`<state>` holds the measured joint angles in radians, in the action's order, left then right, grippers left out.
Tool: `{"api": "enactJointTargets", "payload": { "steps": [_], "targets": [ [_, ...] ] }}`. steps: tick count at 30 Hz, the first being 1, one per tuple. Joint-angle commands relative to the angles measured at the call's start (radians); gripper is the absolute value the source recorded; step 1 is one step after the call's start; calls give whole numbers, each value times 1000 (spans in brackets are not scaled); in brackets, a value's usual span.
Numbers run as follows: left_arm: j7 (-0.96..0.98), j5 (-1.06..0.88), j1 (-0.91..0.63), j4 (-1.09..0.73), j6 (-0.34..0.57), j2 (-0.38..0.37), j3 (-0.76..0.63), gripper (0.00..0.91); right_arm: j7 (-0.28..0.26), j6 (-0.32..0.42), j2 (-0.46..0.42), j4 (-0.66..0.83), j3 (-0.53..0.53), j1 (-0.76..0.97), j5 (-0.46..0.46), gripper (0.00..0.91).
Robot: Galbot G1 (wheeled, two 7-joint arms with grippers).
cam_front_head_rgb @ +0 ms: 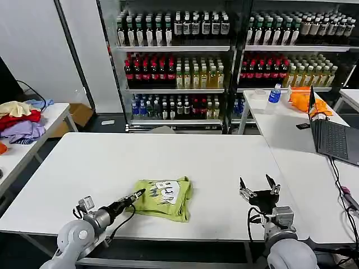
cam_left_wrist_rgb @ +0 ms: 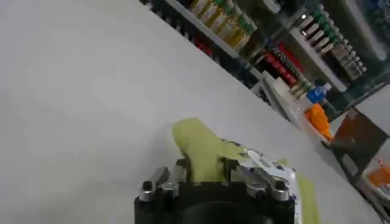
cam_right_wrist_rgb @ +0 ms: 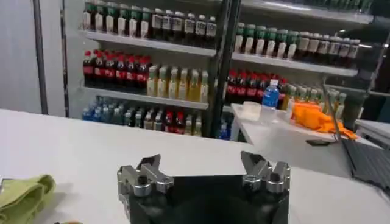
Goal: Fold and organize the clothes.
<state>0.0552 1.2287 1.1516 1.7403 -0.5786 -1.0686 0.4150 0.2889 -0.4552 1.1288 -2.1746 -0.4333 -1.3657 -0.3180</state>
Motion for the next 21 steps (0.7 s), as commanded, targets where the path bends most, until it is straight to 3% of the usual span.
{"api": "enactJointTargets", "payload": {
  "steps": [1,8,11,16,21],
  "targets": [
    [-12,64,-5,-5,1,-17,21,20,1,2,-3,-10,-1,-11,0,907],
    [31,102,20,67,2,2,112,20,0,4,-15,-16,-12,-12,-11,907],
    [70,144,36,99,2,60,217,20,1,4,-14,-16,-15,-6,-17,907],
    [87,150,53,108,0,259,454,20,2,3,-11,-18,-11,19,-26,907],
    [26,-34,76,57,0,516,615,20,2,4,-7,-23,-25,25,-35,907]
  ]
}}
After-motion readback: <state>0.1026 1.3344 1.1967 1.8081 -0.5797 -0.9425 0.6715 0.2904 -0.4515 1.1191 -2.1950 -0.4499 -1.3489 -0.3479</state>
